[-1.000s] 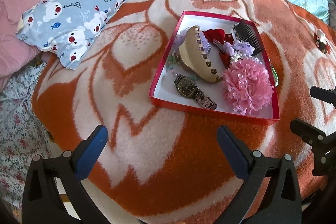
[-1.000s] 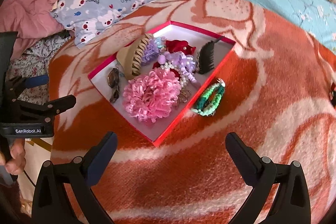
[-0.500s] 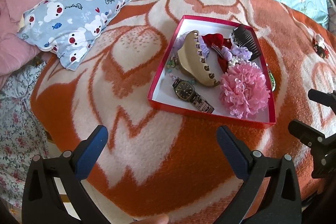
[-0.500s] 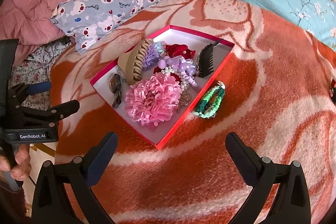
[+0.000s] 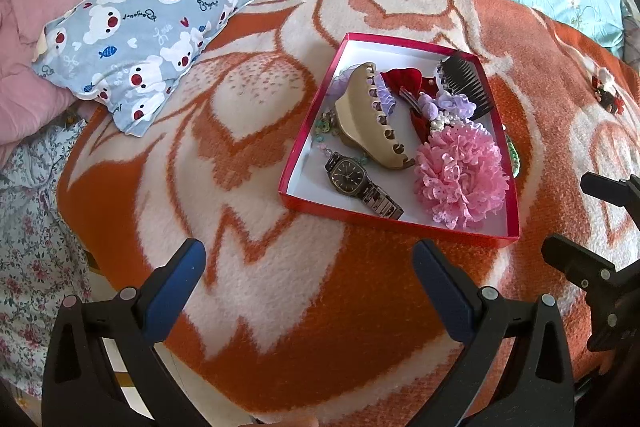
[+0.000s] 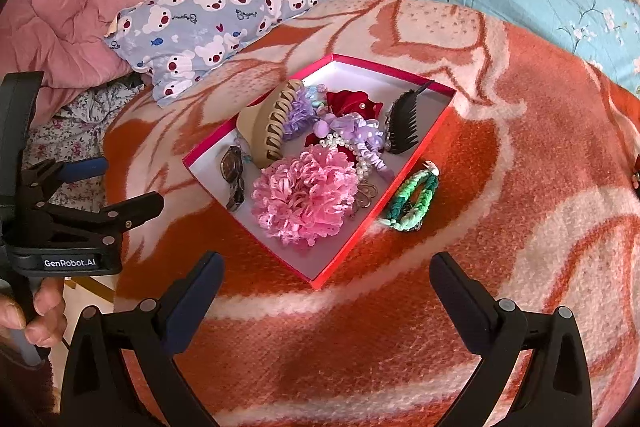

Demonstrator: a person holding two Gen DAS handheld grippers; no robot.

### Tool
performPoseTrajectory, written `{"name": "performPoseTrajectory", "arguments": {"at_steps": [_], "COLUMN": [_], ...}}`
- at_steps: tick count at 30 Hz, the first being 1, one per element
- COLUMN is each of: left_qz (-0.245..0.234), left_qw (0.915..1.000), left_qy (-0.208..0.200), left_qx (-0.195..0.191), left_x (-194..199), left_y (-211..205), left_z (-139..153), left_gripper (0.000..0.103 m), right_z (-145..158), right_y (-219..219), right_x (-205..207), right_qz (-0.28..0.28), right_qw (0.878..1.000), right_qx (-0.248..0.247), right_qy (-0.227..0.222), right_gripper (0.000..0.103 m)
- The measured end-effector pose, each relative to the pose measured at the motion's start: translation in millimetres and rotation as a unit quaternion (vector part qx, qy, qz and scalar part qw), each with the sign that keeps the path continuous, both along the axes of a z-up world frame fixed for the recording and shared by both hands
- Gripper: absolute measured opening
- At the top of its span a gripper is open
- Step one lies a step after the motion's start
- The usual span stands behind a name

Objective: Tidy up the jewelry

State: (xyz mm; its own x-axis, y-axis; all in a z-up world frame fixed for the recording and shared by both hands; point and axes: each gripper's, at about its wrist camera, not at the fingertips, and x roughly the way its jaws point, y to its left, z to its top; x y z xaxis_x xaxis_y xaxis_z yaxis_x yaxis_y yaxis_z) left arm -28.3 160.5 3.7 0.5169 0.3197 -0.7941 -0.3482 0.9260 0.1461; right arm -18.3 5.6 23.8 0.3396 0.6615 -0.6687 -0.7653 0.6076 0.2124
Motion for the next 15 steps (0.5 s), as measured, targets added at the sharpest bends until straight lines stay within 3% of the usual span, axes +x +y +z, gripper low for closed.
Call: {"name": "performPoseTrajectory", "arguments": {"at_steps": [15], "left_qz": [0.003], "left_qw": [1.0], "left_qy": [-0.005], "left_qx": [0.001], "left_x": [-0.1], "left_y": [1.1], "left_z": [2.5], "left_gripper": [0.103], "right_z": [5.5], "right_y": [0.0], "right_x": [-3.0], "right_qz": [0.002], "right_qw": [1.0], "right_qx": [0.011], "right_qy": [-0.007], "right_gripper": [0.103]}}
